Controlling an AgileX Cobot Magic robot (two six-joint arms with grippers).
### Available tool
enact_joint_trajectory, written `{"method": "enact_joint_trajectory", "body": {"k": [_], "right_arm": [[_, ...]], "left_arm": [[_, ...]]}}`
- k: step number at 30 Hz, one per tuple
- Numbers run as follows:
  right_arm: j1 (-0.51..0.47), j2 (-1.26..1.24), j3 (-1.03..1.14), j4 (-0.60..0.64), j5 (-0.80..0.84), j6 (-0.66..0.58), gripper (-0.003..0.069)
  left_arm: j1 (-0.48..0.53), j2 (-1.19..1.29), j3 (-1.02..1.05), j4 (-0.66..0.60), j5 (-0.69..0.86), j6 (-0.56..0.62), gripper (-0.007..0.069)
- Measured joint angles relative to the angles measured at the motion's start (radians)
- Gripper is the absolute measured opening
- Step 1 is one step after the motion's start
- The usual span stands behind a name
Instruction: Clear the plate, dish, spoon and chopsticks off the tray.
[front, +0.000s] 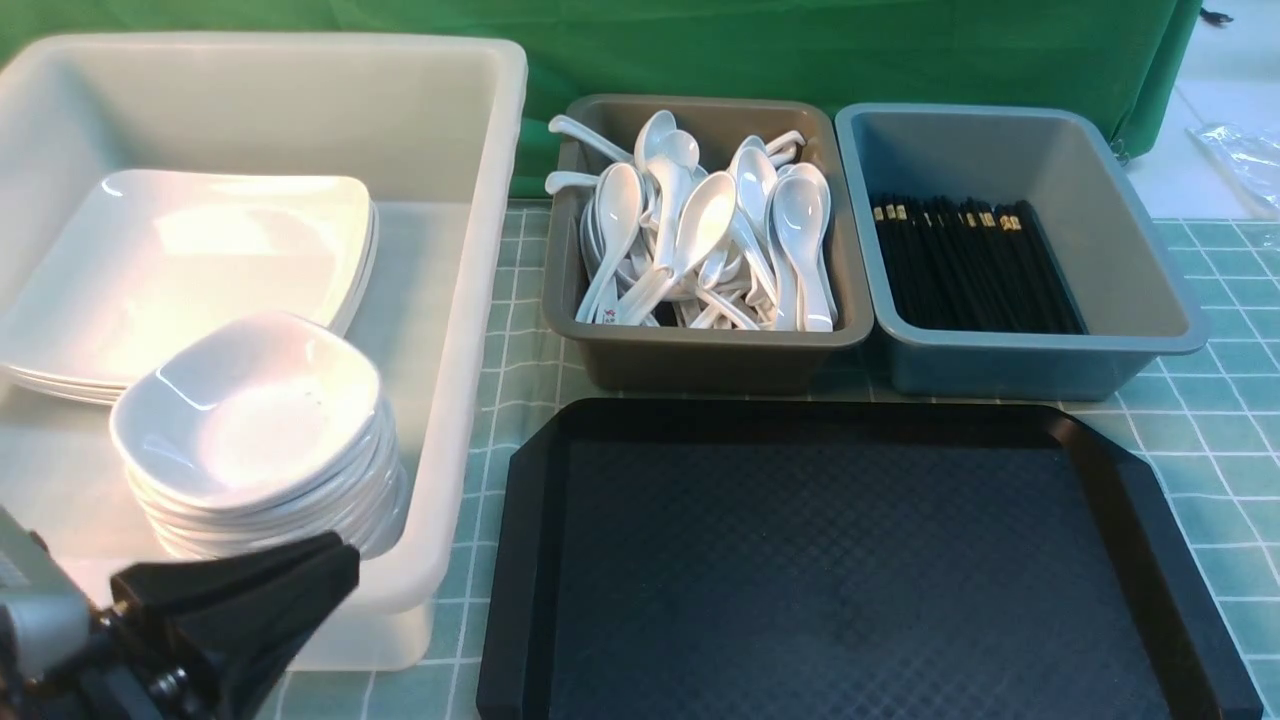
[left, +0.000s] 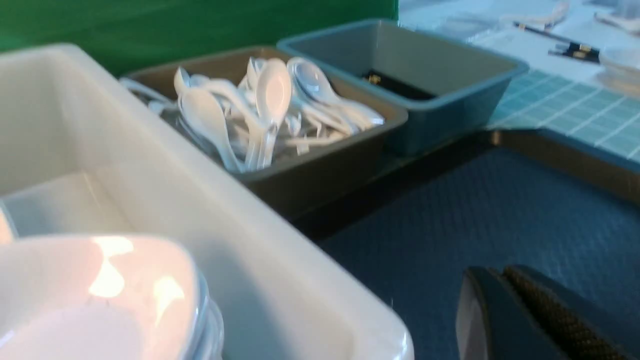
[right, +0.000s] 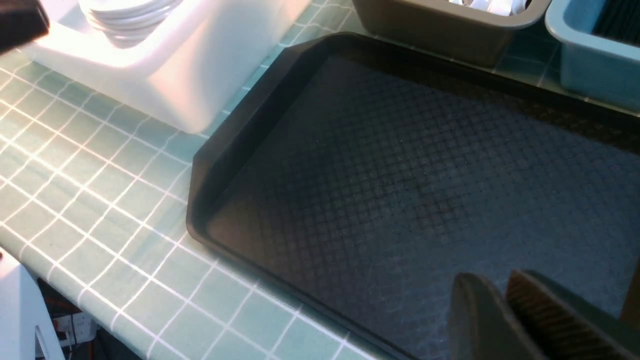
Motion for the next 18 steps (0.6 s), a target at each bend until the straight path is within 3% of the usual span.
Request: {"method": "enact_joint_trajectory", "body": {"k": [3, 6, 8, 9, 10, 12, 15, 18], "right_arm": [[-0.036, -0.004, 0.014, -0.001, -0.01, -0.001, 0.0127], [-0.135, -0.023, 0.032, -0.03, -0.029, -0.023, 0.0118], [-0.261, -0.064, 0.074, -0.011, -0.058, -0.127, 0.0066], [-0.363, -0.113, 0.133, 0.03, -0.11, -0.267, 0.003], [-0.376, -0.113, 0.143, 0.03, -0.118, -0.282, 0.0028], [-0.521, -0.194, 0.273, 0.104, -0.238, -0.408, 0.0016], [-0.7, -0.302, 0.459, 0.204, -0.431, -0.479, 0.0015], [-0.782, -0.387, 0.624, 0.233, -0.545, -0.496, 0.0015]], "left_arm": [[0.0, 0.0, 0.027, 0.0, 0.0, 0.0, 0.0013], [0.0, 0.0, 0.046, 0.0, 0.0, 0.0, 0.0013], [0.0, 0.0, 0.063, 0.0, 0.0, 0.0, 0.0013], [0.0, 0.001, 0.076, 0.0, 0.0, 0.0, 0.0013], [0.0, 0.001, 0.076, 0.0, 0.0, 0.0, 0.0013], [0.0, 0.001, 0.083, 0.001, 0.015, 0.0, 0.0013], [0.0, 0.001, 0.083, 0.001, 0.029, 0.0, 0.0013], [0.0, 0.001, 0.083, 0.001, 0.029, 0.0, 0.0013]]}}
